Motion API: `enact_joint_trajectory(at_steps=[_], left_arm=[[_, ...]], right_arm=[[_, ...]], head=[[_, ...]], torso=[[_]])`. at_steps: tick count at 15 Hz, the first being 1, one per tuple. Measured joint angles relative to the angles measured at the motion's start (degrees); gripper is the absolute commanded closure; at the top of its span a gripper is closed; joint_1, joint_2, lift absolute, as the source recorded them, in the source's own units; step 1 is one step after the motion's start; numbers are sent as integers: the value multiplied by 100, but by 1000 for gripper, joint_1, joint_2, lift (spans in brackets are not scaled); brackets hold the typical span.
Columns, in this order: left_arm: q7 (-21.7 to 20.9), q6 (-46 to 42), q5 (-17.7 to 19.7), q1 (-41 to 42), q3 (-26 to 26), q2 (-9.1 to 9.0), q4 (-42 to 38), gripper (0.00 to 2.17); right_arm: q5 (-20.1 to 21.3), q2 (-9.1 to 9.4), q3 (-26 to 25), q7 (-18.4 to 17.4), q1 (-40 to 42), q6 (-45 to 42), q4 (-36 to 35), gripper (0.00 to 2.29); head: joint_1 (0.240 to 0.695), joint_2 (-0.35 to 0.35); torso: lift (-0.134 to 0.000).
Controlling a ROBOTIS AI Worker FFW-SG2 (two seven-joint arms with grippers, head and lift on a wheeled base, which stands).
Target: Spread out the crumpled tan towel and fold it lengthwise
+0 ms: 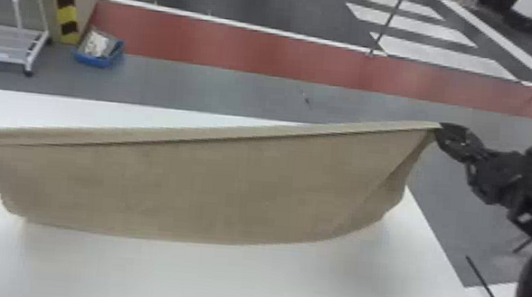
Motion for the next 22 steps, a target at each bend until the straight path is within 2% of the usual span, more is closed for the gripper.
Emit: enact_joint_trajectory(at_steps=[4,8,11,14,16,18,19,22], left_arm=[[54,-4,-377,-1500,-811,-28,1439,1717],[81,-355,-655,-2969,-1321,-53,2918,1717],[33,-1031,-729,-3876,-1537,-48,3887,1717],[60,-1335,-612,-4321,-1544,35,4220,1717],[64,-1394,-600,-4012,-1496,156,4041,1717],[73,-1433,-607,-3228,-1304,303,3629,1717],[81,-1420,-638,-2750,-1169,361,3345,1717],[66,-1249,-940,-1334,-796,483,2255,1717]], right_arm=[[569,-17,719,-181,-1343,-102,1363,1683],[946,-13,1049,-598,-2399,-534,2648,1683],[1114,-8,1211,-824,-2983,-776,3211,1686],[1062,4,1259,-723,-3191,-807,3334,1686],[902,-39,1257,-544,-2852,-815,3114,1686],[555,-164,1252,-300,-2146,-837,2699,1686],[399,-218,1210,-174,-1723,-893,2461,1686],[-110,-338,894,140,-626,-976,1860,1686]], head=[[638,-233],[562,-208],[505,-190],[447,-166],[465,-159],[512,-151],[588,-141],[680,-143]], torso=[[-124],[-124],[-124],[-124],[-124],[-124],[-124],[-124]])
